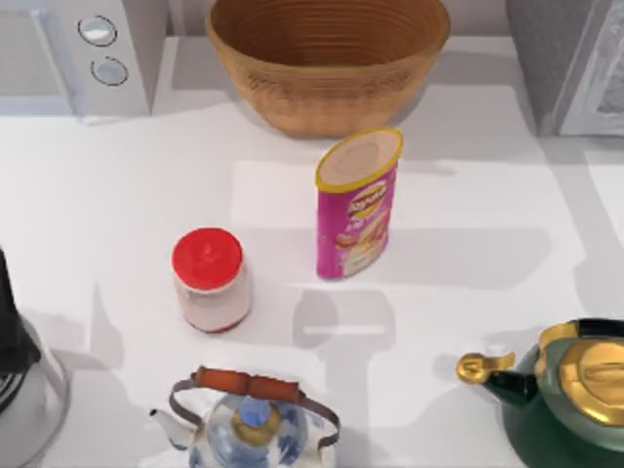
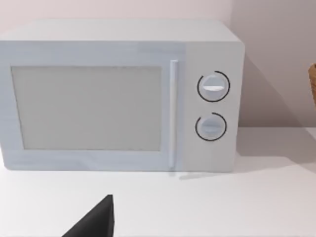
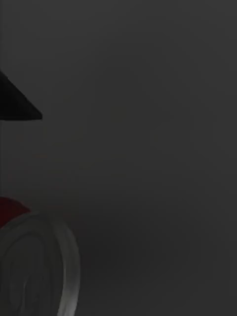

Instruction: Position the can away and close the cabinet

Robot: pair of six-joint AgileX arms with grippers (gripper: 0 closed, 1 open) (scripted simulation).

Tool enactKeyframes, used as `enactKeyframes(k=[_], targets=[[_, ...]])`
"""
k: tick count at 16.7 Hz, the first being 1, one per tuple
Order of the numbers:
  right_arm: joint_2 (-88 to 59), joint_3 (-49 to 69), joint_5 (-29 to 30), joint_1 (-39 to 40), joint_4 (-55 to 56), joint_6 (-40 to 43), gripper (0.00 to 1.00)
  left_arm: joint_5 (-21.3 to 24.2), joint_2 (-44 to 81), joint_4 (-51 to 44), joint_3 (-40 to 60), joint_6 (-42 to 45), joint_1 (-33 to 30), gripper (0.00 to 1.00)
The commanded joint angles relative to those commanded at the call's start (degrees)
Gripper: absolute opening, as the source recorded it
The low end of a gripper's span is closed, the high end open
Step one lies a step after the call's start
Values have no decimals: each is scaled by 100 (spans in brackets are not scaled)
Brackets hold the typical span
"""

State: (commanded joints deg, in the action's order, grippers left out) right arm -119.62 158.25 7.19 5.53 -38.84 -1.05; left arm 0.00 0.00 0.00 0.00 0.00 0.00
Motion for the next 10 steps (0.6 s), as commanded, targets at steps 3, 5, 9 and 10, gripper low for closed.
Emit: enactKeyframes(k=[3, 5, 9, 10], targets=[[54, -57, 17, -5, 25, 6, 100, 0, 0, 0, 0, 0, 0, 100], [334, -347, 97, -89, 142, 35, 100, 0, 0, 0, 0, 0, 0, 100], [1572, -1629, 349, -378, 577, 117, 100, 0, 0, 0, 0, 0, 0, 100], [2017, -2104, 415, -458, 707, 138, 100, 0, 0, 0, 0, 0, 0, 100]])
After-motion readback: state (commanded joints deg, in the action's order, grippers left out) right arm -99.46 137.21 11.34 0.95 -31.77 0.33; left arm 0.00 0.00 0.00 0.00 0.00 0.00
